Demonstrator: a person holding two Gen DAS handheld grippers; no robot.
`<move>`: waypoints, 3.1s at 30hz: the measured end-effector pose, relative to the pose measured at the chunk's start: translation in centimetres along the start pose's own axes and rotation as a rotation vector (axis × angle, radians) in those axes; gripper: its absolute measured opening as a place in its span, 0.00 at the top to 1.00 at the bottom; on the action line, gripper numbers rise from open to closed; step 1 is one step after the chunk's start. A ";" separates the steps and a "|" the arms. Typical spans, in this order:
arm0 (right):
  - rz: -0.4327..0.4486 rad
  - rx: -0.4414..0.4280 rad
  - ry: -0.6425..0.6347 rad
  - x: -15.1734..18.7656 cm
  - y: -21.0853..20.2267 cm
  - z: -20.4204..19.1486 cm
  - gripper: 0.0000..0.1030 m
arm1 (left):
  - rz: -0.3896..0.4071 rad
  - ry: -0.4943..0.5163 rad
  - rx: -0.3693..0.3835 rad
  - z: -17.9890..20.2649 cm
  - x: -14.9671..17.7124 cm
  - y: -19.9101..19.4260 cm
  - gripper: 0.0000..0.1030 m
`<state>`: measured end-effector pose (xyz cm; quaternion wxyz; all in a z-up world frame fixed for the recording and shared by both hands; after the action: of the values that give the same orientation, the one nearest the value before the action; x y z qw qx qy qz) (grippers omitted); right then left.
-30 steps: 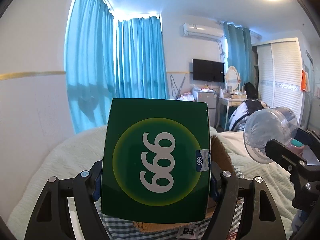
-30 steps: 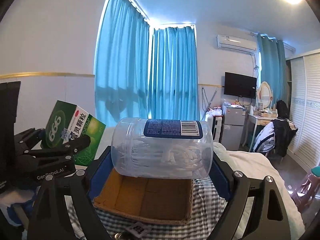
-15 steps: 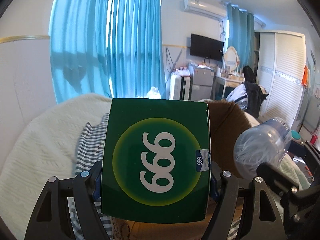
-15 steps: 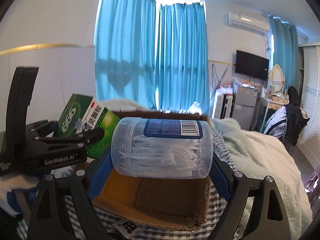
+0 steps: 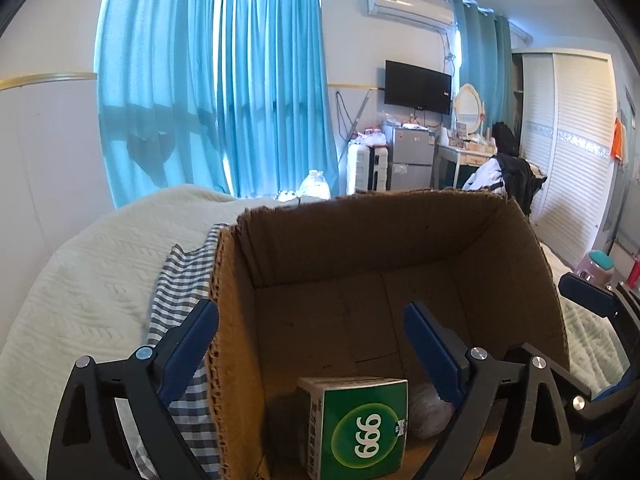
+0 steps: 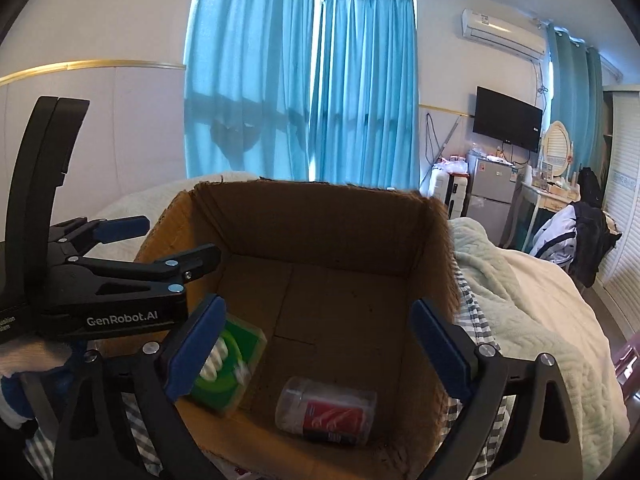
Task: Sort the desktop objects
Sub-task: 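Open both tools to drop the green box and swab jar into the box, then move both tools back toward the scattered items on the cloth, then grasp the patterned tissue pack with the left tool while the right grasps the teal blister card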
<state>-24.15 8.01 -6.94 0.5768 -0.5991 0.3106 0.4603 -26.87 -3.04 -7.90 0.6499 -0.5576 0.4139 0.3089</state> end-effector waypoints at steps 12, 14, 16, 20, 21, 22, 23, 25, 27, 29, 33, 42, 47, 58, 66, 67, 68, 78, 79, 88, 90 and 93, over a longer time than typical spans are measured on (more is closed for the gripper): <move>0.083 0.041 0.055 -2.1 -4.3 1.5 0.01 | 0.083 -0.028 -0.056 -1.9 -2.2 -5.7 0.00; 0.104 0.046 0.060 -2.5 -5.4 1.4 0.00 | 0.086 -0.033 -0.054 -1.8 -2.2 -6.7 0.00; 0.115 0.053 0.060 -3.0 -6.5 1.1 0.00 | 0.081 -0.033 -0.051 -1.4 -2.1 -7.6 0.00; 0.128 0.060 0.059 -3.4 -8.4 0.7 0.00 | 0.076 -0.019 -0.056 -0.7 -1.9 -9.0 0.00; 0.131 0.061 0.058 -3.5 -8.8 0.6 0.00 | 0.074 -0.014 -0.060 -0.4 -1.8 -9.3 0.00; 0.134 0.063 0.058 -3.6 -9.4 0.5 0.00 | 0.072 -0.007 -0.064 -0.2 -1.6 -9.6 0.00; 0.135 0.064 0.058 -3.6 -9.8 0.4 0.00 | 0.072 0.002 -0.072 0.2 -1.5 -10.0 0.00; 0.134 0.072 0.056 -3.6 -10.6 0.4 0.00 | 0.084 0.010 -0.093 0.5 -1.2 -10.7 0.00; 0.136 0.082 0.054 -3.5 -11.4 0.4 0.00 | 0.104 0.018 -0.117 0.6 -1.2 -11.6 0.00; 0.141 0.096 0.052 -3.2 -12.4 0.5 0.00 | 0.114 0.014 -0.125 0.5 -1.1 -12.3 0.00; 0.110 0.120 0.103 -2.7 -13.8 1.2 0.00 | 0.113 -0.018 -0.126 0.3 -0.4 -13.8 0.00; 0.051 0.130 0.084 -0.1 -15.4 0.5 0.00 | 0.016 -0.030 -0.136 0.1 2.8 -14.1 0.00; -0.004 0.100 0.063 1.7 -15.4 0.1 0.00 | -0.081 -0.037 -0.107 0.7 4.9 -14.0 0.00; -0.118 0.023 0.026 7.4 -16.4 -0.7 0.00 | -0.158 -0.006 -0.099 1.5 7.5 -14.1 0.00; -0.134 -0.054 0.031 9.0 -17.7 -1.5 0.02 | -0.223 -0.004 -0.083 1.8 10.0 -14.0 0.00; -0.140 -0.064 0.030 9.2 -17.7 -1.7 0.03 | -0.240 -0.004 -0.080 1.8 10.6 -13.9 0.00; -0.147 -0.076 0.028 9.5 -17.8 -2.0 0.05 | -0.253 -0.004 -0.081 1.7 11.1 -13.7 0.01; -0.243 -0.165 -0.025 13.3 -17.5 -5.2 0.17 | -0.387 -0.012 -0.035 2.3 15.7 -12.5 0.01; -0.258 -0.172 -0.031 13.7 -17.4 -5.5 0.17 | -0.405 -0.014 -0.031 2.3 16.2 -12.2 0.01; -0.343 -0.226 -0.108 15.5 -16.2 -7.4 0.45 | -0.495 0.012 -0.014 2.8 18.9 -10.3 0.09; -0.362 -0.245 -0.120 15.9 -15.7 -7.9 0.54 | -0.520 0.014 -0.007 2.8 19.6 -9.8 0.12; -0.392 -0.268 -0.133 16.4 -14.8 -8.3 0.65 | -0.553 0.001 0.001 2.7 20.6 -9.2 0.14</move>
<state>-2.88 4.62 -16.58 0.5896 -0.6876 0.0860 0.4149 -8.83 -3.35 -21.72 0.7096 -0.6493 0.2463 0.1191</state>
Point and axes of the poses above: each gripper's, at about its wrist camera, not at the fingertips, and y roughly the way its jaws point, z to its right, x to its underside, the point moved 4 cm from there along y, roughly the way its jaws point, and after that the axes turned 6 degrees about x, right-handed, at the moved point
